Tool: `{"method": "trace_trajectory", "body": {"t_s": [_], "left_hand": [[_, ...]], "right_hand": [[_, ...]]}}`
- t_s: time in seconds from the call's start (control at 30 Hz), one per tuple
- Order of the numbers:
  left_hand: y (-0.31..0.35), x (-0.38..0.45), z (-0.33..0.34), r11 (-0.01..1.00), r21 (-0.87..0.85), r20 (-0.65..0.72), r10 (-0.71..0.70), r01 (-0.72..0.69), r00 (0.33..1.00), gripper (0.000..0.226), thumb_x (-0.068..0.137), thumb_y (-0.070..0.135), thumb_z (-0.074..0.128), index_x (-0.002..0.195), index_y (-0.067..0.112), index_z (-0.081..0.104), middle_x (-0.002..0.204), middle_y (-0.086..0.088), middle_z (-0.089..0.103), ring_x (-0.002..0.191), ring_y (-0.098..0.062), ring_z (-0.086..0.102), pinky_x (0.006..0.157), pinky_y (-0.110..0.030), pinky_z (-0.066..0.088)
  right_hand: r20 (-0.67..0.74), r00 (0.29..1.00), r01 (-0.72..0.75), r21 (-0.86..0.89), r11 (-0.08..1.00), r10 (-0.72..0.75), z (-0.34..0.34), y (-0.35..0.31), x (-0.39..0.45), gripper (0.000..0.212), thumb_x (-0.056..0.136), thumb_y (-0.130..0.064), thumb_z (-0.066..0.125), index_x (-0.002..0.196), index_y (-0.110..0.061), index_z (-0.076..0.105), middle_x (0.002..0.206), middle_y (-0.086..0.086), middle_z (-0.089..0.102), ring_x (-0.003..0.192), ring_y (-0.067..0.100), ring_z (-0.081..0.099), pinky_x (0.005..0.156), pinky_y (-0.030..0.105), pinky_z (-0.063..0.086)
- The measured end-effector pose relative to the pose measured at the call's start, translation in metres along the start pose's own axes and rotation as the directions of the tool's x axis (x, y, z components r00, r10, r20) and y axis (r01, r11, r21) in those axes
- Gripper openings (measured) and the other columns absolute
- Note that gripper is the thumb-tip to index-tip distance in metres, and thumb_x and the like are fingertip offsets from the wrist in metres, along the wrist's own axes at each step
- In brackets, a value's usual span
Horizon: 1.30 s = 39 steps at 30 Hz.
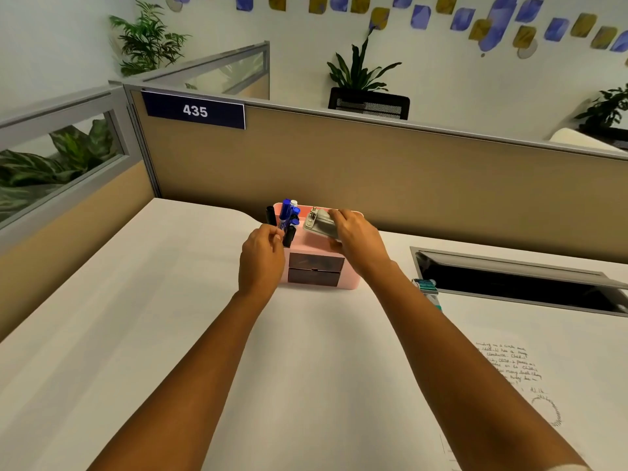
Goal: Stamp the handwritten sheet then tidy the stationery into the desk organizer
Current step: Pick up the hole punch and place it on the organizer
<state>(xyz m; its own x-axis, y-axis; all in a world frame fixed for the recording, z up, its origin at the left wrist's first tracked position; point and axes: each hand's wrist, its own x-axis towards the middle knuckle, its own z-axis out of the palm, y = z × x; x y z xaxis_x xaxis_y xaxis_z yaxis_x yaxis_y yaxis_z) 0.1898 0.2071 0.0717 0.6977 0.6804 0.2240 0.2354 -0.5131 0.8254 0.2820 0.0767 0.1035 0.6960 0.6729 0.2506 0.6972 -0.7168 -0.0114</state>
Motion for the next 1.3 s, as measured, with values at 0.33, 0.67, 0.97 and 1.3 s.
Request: {"method": "trace_trajectory", "body": {"t_s": [0.33, 0.67, 0.97, 1.3], "left_hand": [[-0.006, -0.005, 0.004, 0.996, 0.080, 0.032, 0.033, -0.036, 0.999, 0.029, 0.094, 0.010, 0.047, 0.121, 0.004, 0.056, 0.123, -0.015, 0.061, 0.111, -0.029, 0.059, 0.095, -0.035, 0.048], [-0.010, -0.006, 0.003, 0.997, 0.076, 0.051, 0.026, -0.030, 0.998, 0.031, 0.093, 0.008, 0.048, 0.123, 0.004, 0.056, 0.125, -0.015, 0.060, 0.112, -0.031, 0.058, 0.099, -0.038, 0.046], [-0.012, -0.008, 0.004, 0.994, 0.096, 0.061, 0.046, -0.051, 0.997, 0.033, 0.093, 0.008, 0.048, 0.125, 0.006, 0.054, 0.126, -0.013, 0.059, 0.113, -0.030, 0.058, 0.098, -0.037, 0.046], [-0.012, -0.008, 0.004, 0.993, 0.107, 0.074, 0.039, -0.046, 0.997, 0.035, 0.093, 0.008, 0.048, 0.127, 0.008, 0.052, 0.127, -0.013, 0.058, 0.113, -0.030, 0.058, 0.098, -0.036, 0.046]], "right_hand": [[0.063, 0.996, 0.061, -0.047, 0.997, -0.058, 0.016, -0.012, 0.009, 0.059, 0.091, -0.020, 0.058, 0.142, -0.009, 0.031, 0.143, 0.013, 0.044, 0.126, 0.029, 0.048, 0.100, 0.038, 0.045], [0.052, 0.998, 0.029, -0.031, 0.999, -0.027, 0.023, -0.022, 0.008, 0.067, 0.090, -0.010, 0.059, 0.147, -0.010, 0.023, 0.148, 0.010, 0.037, 0.131, 0.027, 0.044, 0.103, 0.036, 0.042], [0.085, 0.996, -0.018, 0.048, 0.999, 0.014, 0.025, -0.020, 0.006, 0.073, 0.089, -0.009, 0.060, 0.148, -0.013, 0.018, 0.153, 0.007, 0.028, 0.138, 0.027, 0.035, 0.105, 0.038, 0.041], [0.099, 0.995, -0.022, 0.089, 0.996, 0.013, 0.020, -0.015, 0.006, 0.068, 0.089, -0.009, 0.060, 0.146, -0.014, 0.023, 0.150, 0.007, 0.034, 0.132, 0.027, 0.043, 0.100, 0.038, 0.045]]}}
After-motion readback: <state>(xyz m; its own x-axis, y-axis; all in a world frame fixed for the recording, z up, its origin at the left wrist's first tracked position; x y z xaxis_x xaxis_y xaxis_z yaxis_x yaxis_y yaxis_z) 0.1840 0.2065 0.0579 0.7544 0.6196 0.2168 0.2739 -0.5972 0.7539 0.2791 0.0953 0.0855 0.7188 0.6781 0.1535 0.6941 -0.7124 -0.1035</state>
